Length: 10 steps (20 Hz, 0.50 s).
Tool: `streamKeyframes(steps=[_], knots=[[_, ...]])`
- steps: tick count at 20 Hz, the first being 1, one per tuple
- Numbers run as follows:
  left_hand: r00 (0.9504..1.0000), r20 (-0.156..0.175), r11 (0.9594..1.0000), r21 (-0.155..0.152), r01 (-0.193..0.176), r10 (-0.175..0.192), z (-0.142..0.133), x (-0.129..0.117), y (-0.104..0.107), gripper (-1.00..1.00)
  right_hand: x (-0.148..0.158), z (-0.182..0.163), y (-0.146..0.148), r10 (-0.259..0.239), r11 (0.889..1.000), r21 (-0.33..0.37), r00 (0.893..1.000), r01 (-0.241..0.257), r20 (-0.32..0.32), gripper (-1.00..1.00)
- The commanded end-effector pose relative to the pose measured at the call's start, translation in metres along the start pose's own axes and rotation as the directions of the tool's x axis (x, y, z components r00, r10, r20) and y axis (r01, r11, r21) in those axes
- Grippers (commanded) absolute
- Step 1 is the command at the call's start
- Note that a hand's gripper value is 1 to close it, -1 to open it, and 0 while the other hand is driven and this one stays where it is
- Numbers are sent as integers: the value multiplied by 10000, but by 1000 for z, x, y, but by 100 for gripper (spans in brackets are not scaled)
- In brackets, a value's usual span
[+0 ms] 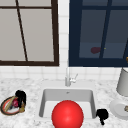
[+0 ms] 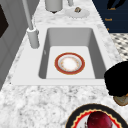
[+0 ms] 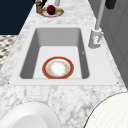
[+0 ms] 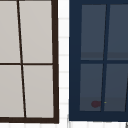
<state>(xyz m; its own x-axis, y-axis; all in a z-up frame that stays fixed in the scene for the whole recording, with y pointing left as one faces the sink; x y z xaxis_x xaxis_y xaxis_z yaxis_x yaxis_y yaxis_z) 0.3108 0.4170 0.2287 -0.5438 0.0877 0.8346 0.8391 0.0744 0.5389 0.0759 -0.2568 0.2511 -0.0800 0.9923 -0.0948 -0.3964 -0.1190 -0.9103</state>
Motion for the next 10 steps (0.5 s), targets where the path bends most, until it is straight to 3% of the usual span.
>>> streamKeyframes(steps=[1, 4, 6, 10], knots=[[9995, 269, 9998, 141, 163, -166, 11, 7, -32, 100, 0, 0, 0, 0, 10000, 0, 10000, 0, 0, 0], [9995, 265, 9998, -53, 180, -179, 17, 13, -55, 100, 0, 0, 0, 0, 10000, 0, 10000, 0, 0, 0], [10000, 61, 9999, -115, -1, 2, 25, 15, -63, 100, 0, 0, 0, 0, 10000, 0, 10000, 0, 0, 0], [9999, -21, 9999, 5, -106, 106, 37, 15, -74, 100, 0, 0, 0, 0, 10000, 0, 10000, 0, 0, 0]])
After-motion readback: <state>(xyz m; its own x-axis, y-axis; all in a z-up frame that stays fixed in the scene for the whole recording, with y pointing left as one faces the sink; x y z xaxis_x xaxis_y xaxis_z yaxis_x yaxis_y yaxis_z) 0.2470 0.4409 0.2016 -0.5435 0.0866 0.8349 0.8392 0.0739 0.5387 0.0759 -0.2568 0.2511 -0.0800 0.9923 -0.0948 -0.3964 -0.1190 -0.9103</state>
